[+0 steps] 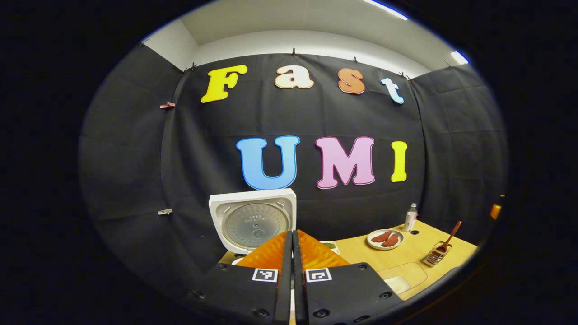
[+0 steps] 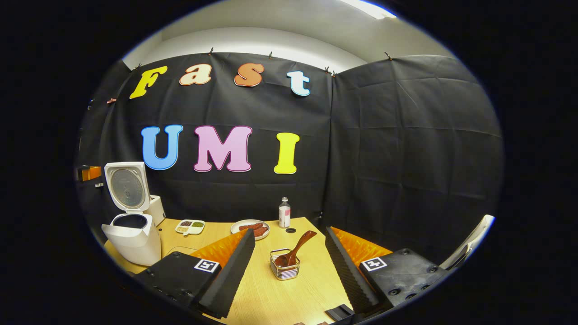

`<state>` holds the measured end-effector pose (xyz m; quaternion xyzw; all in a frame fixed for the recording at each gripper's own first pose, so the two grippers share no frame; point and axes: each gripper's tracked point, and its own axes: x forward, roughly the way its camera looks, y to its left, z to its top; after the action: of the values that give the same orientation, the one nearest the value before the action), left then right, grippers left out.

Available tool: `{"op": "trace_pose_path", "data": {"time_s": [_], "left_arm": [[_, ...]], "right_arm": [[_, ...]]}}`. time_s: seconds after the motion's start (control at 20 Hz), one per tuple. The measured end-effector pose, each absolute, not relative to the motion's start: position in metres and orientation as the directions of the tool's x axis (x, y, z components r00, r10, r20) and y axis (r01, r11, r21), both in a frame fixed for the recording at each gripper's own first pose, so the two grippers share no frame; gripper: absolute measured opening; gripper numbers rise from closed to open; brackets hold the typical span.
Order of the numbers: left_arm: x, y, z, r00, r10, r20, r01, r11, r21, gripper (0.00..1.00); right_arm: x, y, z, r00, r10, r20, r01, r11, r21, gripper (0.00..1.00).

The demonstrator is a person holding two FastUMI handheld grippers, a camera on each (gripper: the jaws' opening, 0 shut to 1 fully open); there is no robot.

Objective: Close the left gripper, press the button to open the rice cooker; take a wooden spoon from the chopstick holder with the right hand, scoop a spoonful of rice and pour it into the rice cooker, then put the wooden spoon back into the chopstick holder.

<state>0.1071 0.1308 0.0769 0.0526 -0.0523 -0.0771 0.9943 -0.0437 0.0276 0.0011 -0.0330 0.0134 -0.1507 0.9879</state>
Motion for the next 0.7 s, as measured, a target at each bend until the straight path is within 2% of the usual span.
{"op": "trace_pose_path", "data": {"time_s": [0.15, 0.2, 0.3, 0.5, 0.7], "left_arm": [[0.086, 0.114, 0.053, 0.985, -0.169, 0.045, 0.164, 0.981, 0.100, 0.09], [0.081, 0.108, 0.045, 0.985, -0.173, 0.026, 0.170, 0.981, 0.089, 0.17], [0.073, 0.097, 0.036, 0.985, -0.172, 0.014, 0.171, 0.983, 0.062, 0.35], [0.058, 0.084, 0.028, 0.994, -0.113, 0.014, 0.112, 0.993, 0.033, 0.98], [0.050, 0.076, 0.018, 1.000, -0.002, -0.017, 0.002, 1.000, 0.009, 0.98]], "right_arm": [[-0.017, 0.015, -0.009, 0.959, -0.278, -0.048, 0.274, 0.959, -0.076, 0.98], [-0.007, 0.011, -0.014, 0.962, -0.265, -0.060, 0.261, 0.963, -0.075, 0.96], [0.015, 0.001, -0.028, 0.965, -0.240, -0.101, 0.235, 0.970, -0.061, 0.96], [0.059, -0.019, -0.063, 0.961, -0.184, -0.206, 0.183, 0.983, -0.025, 0.98], [0.100, -0.044, -0.098, 0.945, -0.139, -0.295, 0.159, 0.986, 0.044, 0.98]]}}
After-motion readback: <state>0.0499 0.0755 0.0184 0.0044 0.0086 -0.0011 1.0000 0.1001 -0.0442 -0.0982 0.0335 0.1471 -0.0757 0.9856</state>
